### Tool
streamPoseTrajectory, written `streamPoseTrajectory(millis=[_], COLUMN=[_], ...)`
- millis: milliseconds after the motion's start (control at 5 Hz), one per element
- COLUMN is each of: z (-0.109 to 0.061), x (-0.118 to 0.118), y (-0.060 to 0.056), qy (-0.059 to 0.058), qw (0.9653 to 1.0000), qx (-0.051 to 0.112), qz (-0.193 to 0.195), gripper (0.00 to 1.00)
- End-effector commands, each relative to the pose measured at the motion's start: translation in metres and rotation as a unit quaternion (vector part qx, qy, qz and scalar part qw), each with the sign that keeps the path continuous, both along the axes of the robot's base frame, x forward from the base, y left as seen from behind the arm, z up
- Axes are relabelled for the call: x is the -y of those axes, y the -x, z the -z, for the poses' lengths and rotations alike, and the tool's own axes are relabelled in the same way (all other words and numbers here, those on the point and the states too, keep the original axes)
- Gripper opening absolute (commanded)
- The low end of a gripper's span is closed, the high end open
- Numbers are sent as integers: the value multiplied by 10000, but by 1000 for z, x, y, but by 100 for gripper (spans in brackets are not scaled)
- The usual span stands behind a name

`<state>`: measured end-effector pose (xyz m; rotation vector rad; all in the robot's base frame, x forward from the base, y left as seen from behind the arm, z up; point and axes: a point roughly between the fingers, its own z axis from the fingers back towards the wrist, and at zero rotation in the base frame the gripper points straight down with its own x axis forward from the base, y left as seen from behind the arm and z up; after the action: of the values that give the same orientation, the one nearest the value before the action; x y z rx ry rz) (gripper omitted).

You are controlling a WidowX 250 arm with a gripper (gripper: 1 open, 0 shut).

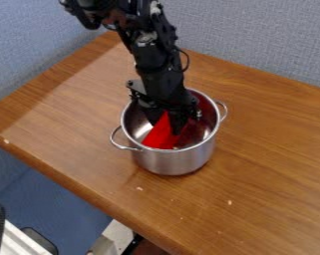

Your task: Move the red object from the metal pot to the table

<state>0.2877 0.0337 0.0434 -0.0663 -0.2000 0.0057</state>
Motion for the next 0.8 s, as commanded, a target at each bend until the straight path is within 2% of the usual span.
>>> streamPoseTrajectory(millis=[0, 400, 600], z=[-11, -21, -29], x=[-3, -4, -5], y=[-2, 0, 0], qy=[-27, -52, -75], qw=[9999, 9998, 9996], qx=[136, 189, 264], qz=[-54, -62, -77], gripper=[0, 0, 0])
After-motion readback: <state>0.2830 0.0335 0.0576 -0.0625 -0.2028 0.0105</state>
